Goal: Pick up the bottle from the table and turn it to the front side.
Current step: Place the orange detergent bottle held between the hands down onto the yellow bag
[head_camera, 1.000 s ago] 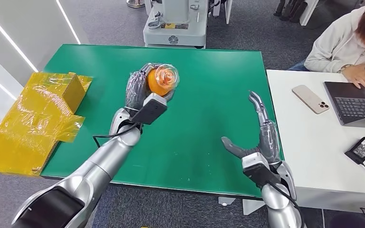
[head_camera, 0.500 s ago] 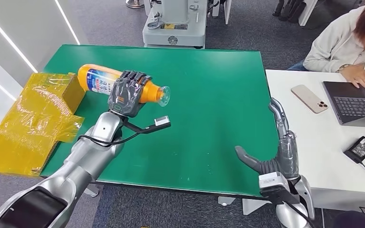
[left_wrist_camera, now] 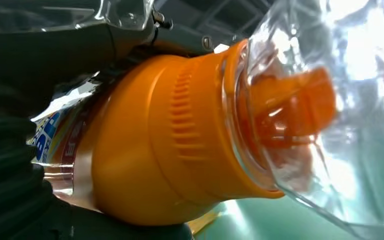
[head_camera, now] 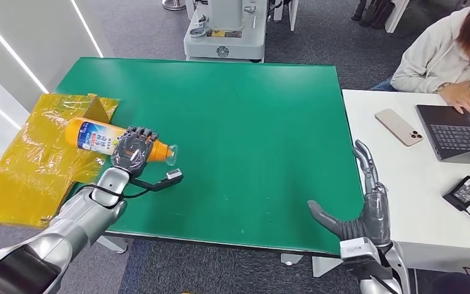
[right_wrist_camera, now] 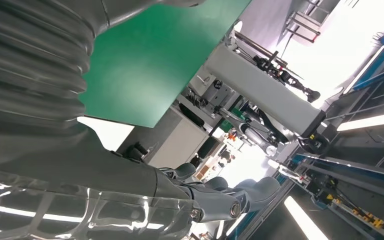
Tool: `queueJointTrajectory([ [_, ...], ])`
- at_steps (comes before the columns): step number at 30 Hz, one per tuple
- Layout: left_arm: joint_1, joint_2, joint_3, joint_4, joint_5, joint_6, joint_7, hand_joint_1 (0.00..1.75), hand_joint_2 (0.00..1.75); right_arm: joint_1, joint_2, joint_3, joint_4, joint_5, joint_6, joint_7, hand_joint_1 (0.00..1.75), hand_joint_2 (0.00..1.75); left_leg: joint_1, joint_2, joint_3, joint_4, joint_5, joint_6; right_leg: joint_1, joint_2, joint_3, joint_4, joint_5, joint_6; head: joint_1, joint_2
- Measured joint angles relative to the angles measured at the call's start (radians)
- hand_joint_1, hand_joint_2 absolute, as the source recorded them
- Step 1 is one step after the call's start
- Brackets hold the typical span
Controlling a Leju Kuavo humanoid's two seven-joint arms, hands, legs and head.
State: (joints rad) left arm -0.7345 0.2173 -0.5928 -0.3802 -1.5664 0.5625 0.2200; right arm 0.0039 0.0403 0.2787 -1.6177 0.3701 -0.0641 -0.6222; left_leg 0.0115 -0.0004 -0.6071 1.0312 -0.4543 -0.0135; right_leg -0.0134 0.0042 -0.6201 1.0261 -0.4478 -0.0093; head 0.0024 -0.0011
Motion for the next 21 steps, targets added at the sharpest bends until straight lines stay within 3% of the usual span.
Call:
queueJointTrajectory([
  [12, 0.017, 0.056, 0.000, 0.054, 0.002, -0.078, -0.011, 1.75, 1.75, 0.021, 0.019, -0.003, -0.015, 0.018, 0.016, 0.001, 0.00, 1.75, 0.000, 0.000, 0.000, 0.000, 0.000, 0.000, 0.000, 0.000, 0.000, 0.000, 0.000, 0.000, 0.000, 0.000],
  [21, -0.031, 0.075, 0.037, 0.057, 0.040, -0.067, -0.164, 1.75, 1.75, 0.034, 0.030, -0.011, -0.021, 0.032, 0.031, 0.009, 0.00, 1.75, 0.000, 0.000, 0.000, 0.000, 0.000, 0.000, 0.000, 0.000, 0.000, 0.000, 0.000, 0.000, 0.000, 0.000],
])
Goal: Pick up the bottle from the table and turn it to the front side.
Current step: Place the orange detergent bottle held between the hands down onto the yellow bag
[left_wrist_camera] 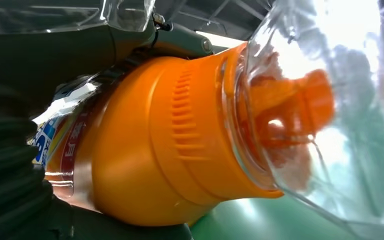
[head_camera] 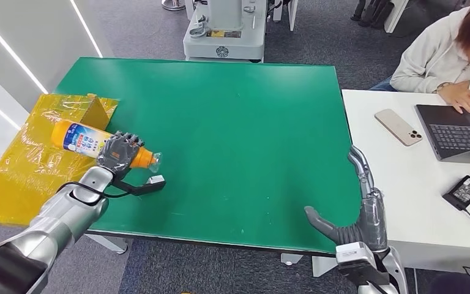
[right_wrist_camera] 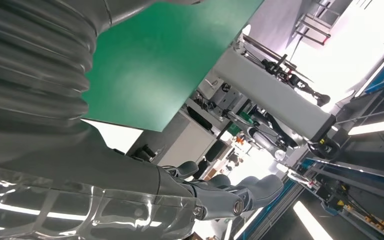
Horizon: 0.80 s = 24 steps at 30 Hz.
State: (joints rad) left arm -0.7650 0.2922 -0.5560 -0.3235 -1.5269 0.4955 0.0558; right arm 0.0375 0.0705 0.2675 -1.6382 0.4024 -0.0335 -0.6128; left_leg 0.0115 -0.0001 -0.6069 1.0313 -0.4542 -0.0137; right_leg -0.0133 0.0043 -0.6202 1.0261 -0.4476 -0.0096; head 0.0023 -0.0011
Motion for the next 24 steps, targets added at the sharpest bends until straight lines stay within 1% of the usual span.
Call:
queueJointTrajectory([
  [3, -0.036, 0.007, 0.043, 0.000, 0.051, -0.006, -0.069, 1.75, 1.75, 0.000, 0.002, -0.003, -0.001, 0.002, 0.002, 0.002, 0.00, 1.75, 0.000, 0.000, 0.000, 0.000, 0.000, 0.000, 0.000, 0.000, 0.000, 0.000, 0.000, 0.000, 0.000, 0.000],
  [5, -0.061, 0.007, 0.088, 0.000, 0.102, -0.018, -0.112, 1.75, 1.75, 0.002, 0.003, -0.005, -0.001, 0.002, 0.002, 0.002, 0.00, 1.75, 0.000, 0.000, 0.000, 0.000, 0.000, 0.000, 0.000, 0.000, 0.000, 0.000, 0.000, 0.000, 0.000, 0.000],
  [10, -0.126, 0.010, 0.198, 0.000, 0.161, -0.087, -0.164, 1.75, 1.75, 0.005, 0.002, -0.006, 0.000, -0.004, 0.002, -0.001, 0.00, 1.75, 0.000, 0.000, 0.000, 0.000, 0.000, 0.000, 0.000, 0.000, 0.000, 0.000, 0.000, 0.000, 0.000, 0.000],
  [13, -0.150, 0.022, 0.240, 0.000, 0.160, -0.125, -0.169, 1.75, 1.75, 0.003, 0.002, -0.006, 0.004, -0.011, 0.002, -0.003, 0.00, 1.75, 0.000, 0.001, 0.000, 0.000, 0.000, 0.000, 0.000, 0.001, 0.000, 0.000, 0.000, 0.000, 0.000, 0.000],
  [16, -0.161, 0.033, 0.262, 0.000, 0.155, -0.147, -0.168, 1.75, 1.75, 0.001, 0.002, -0.006, 0.007, -0.016, 0.003, -0.004, 0.00, 1.75, 0.000, 0.000, 0.000, 0.000, 0.000, 0.000, 0.000, 0.000, 0.000, 0.000, 0.000, 0.000, 0.000, 0.000],
  [21, -0.161, 0.050, 0.275, 0.000, 0.126, -0.189, -0.143, 1.75, 1.75, -0.001, 0.002, -0.006, 0.011, -0.021, 0.004, -0.006, 0.00, 1.75, 0.000, 0.000, 0.000, 0.000, 0.000, 0.000, 0.000, 0.000, 0.000, 0.000, 0.000, 0.000, 0.000, 0.000],
  [24, -0.159, 0.058, 0.276, 0.000, 0.122, -0.198, -0.139, 1.75, 1.75, -0.002, 0.002, -0.006, 0.011, -0.023, 0.005, -0.008, 0.00, 1.75, 0.000, 0.000, 0.000, 0.000, 0.000, 0.000, 0.000, 0.000, 0.000, 0.000, 0.000, 0.000, 0.000, 0.000],
])
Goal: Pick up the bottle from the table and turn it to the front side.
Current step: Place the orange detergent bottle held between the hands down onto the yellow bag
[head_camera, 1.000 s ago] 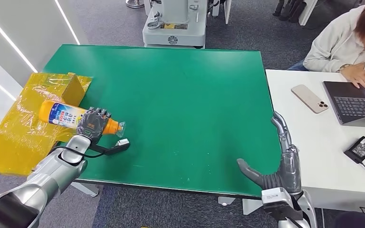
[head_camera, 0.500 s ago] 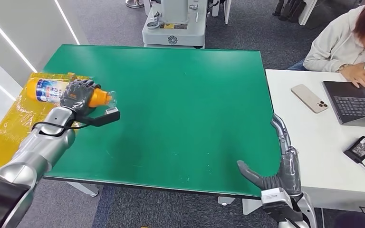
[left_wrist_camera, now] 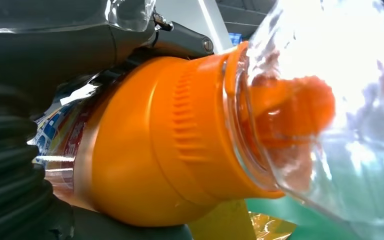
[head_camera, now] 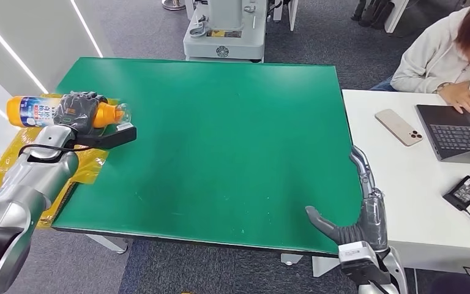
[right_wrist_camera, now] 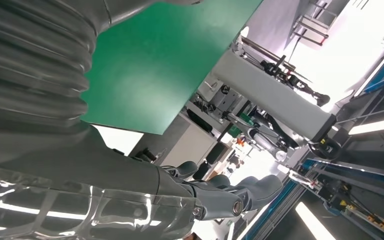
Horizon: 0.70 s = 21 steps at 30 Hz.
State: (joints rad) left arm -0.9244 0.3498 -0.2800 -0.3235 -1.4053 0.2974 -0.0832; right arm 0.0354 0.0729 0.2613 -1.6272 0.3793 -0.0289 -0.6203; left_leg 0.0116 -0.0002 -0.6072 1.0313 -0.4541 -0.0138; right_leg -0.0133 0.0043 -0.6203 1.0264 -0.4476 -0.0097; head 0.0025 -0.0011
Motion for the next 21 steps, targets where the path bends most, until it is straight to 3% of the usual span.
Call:
queueJointTrajectory([
  [12, 0.027, 0.022, 0.029, 0.001, 0.023, -0.023, -0.014, 1.75, 1.75, -0.002, 0.000, 0.000, 0.000, -0.003, 0.017, 0.002, 0.00, 1.75, 0.000, 0.000, 0.000, 0.000, 0.000, 0.000, 0.000, 0.000, 0.000, 0.000, 0.000, 0.000, 0.000, 0.000],
  [21, 0.083, 0.009, 0.056, 0.004, 0.057, -0.027, -0.039, 1.75, 1.75, -0.010, -0.012, 0.000, 0.008, -0.006, 0.017, 0.009, 0.00, 1.75, 0.000, 0.000, 0.000, 0.000, 0.000, 0.000, 0.000, 0.000, 0.000, 0.000, 0.000, 0.000, 0.000, 0.000],
])
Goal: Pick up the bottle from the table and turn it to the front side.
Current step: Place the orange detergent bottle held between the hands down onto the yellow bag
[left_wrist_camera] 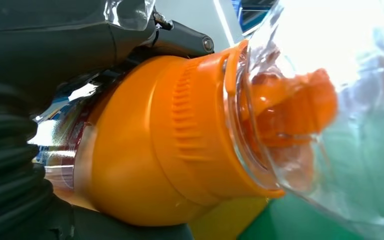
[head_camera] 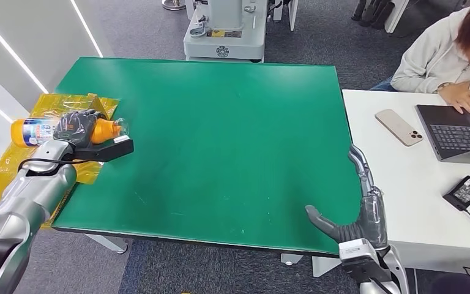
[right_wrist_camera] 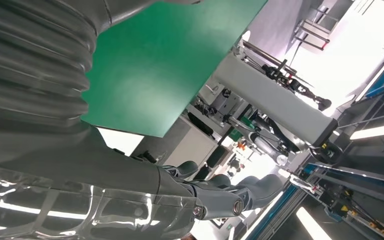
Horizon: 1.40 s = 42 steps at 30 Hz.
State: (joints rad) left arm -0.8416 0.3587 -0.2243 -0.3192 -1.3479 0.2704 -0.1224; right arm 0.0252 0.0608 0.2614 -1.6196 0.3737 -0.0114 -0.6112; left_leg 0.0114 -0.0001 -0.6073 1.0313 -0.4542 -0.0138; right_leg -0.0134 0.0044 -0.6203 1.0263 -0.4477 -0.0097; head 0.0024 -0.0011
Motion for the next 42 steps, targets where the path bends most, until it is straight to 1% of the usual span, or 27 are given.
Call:
queueJointTrajectory([
  [8, 0.048, -0.022, 0.016, 0.005, 0.005, 0.007, -0.001, 1.75, 1.75, 0.001, -0.017, 0.004, 0.007, -0.004, -0.001, -0.007, 0.00, 1.75, 0.000, 0.000, 0.000, 0.000, 0.000, 0.000, 0.000, 0.000, 0.000, 0.000, 0.000, 0.000, 0.000, 0.000],
  [13, 0.062, -0.033, 0.020, 0.012, 0.002, 0.007, 0.003, 1.75, 1.75, 0.001, -0.026, 0.012, 0.013, -0.005, -0.001, -0.010, 0.00, 1.75, 0.000, 0.000, 0.000, 0.000, 0.000, 0.000, 0.000, 0.000, 0.000, 0.000, 0.000, 0.000, 0.000, 0.000],
  [20, 0.094, -0.055, 0.023, 0.017, -0.003, 0.003, 0.018, 1.75, 1.75, -0.007, -0.029, 0.030, 0.019, 0.001, -0.002, -0.004, 0.00, 1.75, 0.000, 0.000, 0.000, 0.000, 0.000, 0.000, 0.000, 0.000, 0.000, 0.000, 0.000, 0.000, 0.000, 0.000],
  [33, 0.105, -0.086, 0.023, 0.030, -0.021, -0.001, 0.041, 1.75, 1.75, -0.014, -0.039, 0.047, 0.033, 0.002, -0.004, 0.001, 0.00, 1.75, 0.000, 0.000, 0.000, 0.000, 0.000, 0.000, 0.000, 0.000, 0.000, 0.000, 0.000, 0.000, 0.000, 0.000],
  [36, 0.105, -0.091, 0.023, 0.032, -0.029, -0.002, 0.047, 1.72, 1.75, -0.014, -0.039, 0.049, 0.035, 0.003, -0.005, 0.001, 0.00, 1.75, 0.000, 0.000, 0.000, 0.000, 0.000, 0.000, 0.000, 0.000, 0.000, 0.000, 0.000, 0.000, 0.000, 0.000],
  [39, 0.107, -0.097, 0.023, 0.036, -0.042, -0.005, 0.058, 1.59, 1.75, -0.010, -0.039, 0.052, 0.037, 0.008, -0.009, 0.001, 0.00, 1.75, 0.000, 0.000, 0.000, 0.000, 0.000, 0.000, 0.000, 0.000, 0.000, 0.000, 0.000, 0.000, 0.000, 0.000],
  [40, 0.109, -0.098, 0.023, 0.037, -0.042, -0.006, 0.062, 1.52, 1.75, -0.007, -0.039, 0.052, 0.037, 0.011, -0.009, 0.001, 0.00, 1.75, 0.000, 0.000, 0.000, 0.000, 0.000, 0.000, 0.000, 0.000, 0.000, 0.000, 0.000, 0.000, 0.000, 0.000],
  [42, 0.114, -0.101, 0.023, 0.039, -0.039, -0.006, 0.068, 0.94, 1.75, -0.004, -0.039, 0.054, 0.037, 0.017, -0.010, 0.002, 0.00, 1.75, 0.000, 0.000, 0.000, 0.000, 0.000, 0.000, 0.000, 0.000, 0.000, 0.000, 0.000, 0.000, 0.000, 0.000],
])
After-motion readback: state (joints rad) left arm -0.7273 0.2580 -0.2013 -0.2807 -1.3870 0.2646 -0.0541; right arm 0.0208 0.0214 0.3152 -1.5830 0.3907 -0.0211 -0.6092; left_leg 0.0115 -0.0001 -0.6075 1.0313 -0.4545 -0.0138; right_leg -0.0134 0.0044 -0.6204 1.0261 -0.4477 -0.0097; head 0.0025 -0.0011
